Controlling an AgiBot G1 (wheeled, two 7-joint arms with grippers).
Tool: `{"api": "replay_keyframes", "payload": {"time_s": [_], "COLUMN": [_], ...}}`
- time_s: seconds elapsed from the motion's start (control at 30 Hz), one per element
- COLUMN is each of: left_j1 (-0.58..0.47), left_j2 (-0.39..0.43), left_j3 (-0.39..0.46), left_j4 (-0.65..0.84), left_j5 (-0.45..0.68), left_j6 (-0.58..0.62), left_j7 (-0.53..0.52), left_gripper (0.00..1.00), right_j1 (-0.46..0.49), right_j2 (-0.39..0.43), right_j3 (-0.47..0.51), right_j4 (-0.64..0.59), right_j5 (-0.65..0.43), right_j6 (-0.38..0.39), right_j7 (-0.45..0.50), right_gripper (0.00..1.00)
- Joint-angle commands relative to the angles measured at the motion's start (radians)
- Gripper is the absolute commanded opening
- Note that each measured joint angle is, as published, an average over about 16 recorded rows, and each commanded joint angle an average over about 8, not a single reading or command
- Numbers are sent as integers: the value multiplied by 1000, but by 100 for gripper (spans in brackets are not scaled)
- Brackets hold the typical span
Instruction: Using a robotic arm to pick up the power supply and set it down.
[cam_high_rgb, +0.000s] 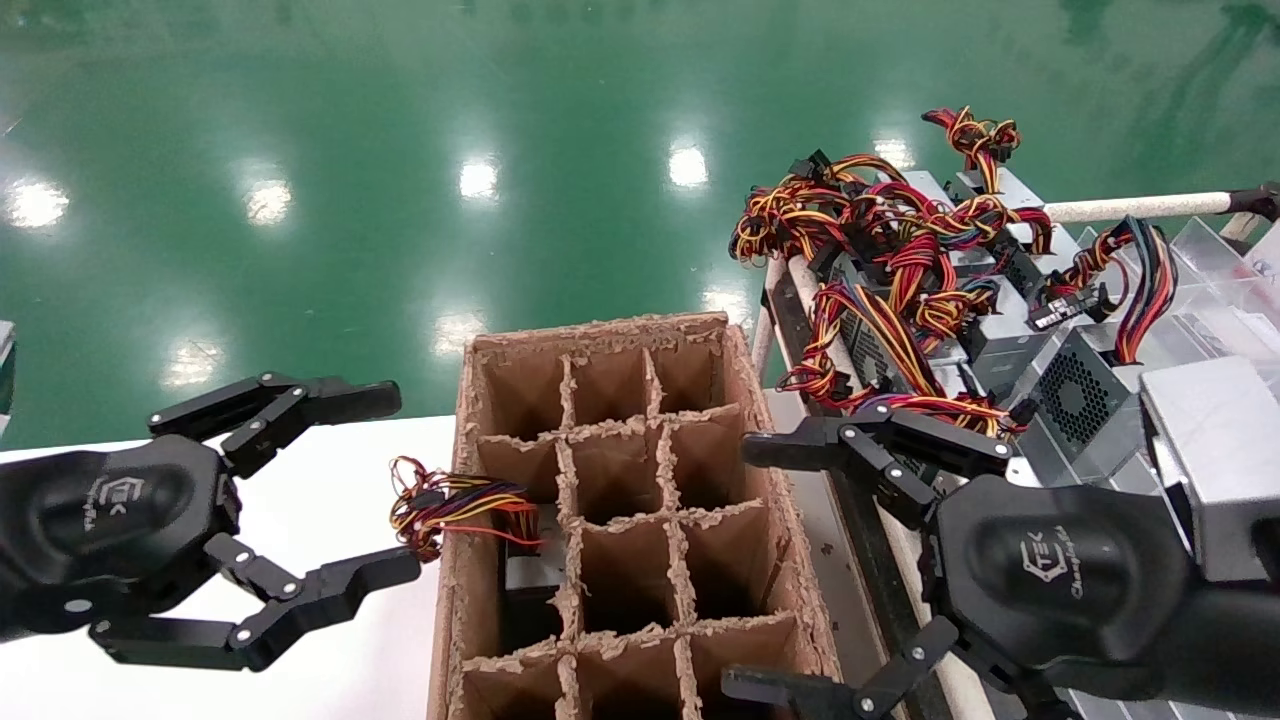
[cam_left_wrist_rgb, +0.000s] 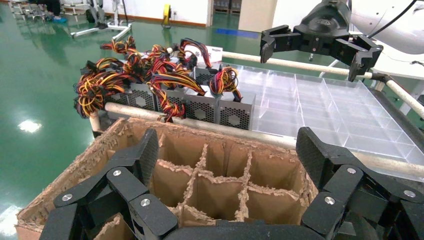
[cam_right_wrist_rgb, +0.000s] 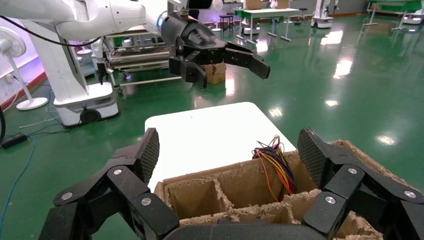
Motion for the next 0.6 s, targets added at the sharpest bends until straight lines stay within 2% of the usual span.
{"api": "replay_keyframes", "payload": {"time_s": [0.03,0.4,0.6], "left_j1": [0,0,0], "left_j2": [0,0,0], "left_j3": [0,0,0], "left_j4": [0,0,0], "left_j5": [0,0,0], "left_j6": [0,0,0], "left_j7": [0,0,0], "left_gripper": [100,100,27], "right_j1": [0,0,0], "right_j2": [0,0,-2], "right_j3": [0,0,0], "right_j4": [0,0,-1], "right_j5": [0,0,0], "right_j6": [0,0,1], "right_j7": [0,0,-1], "right_gripper": [100,100,100]}}
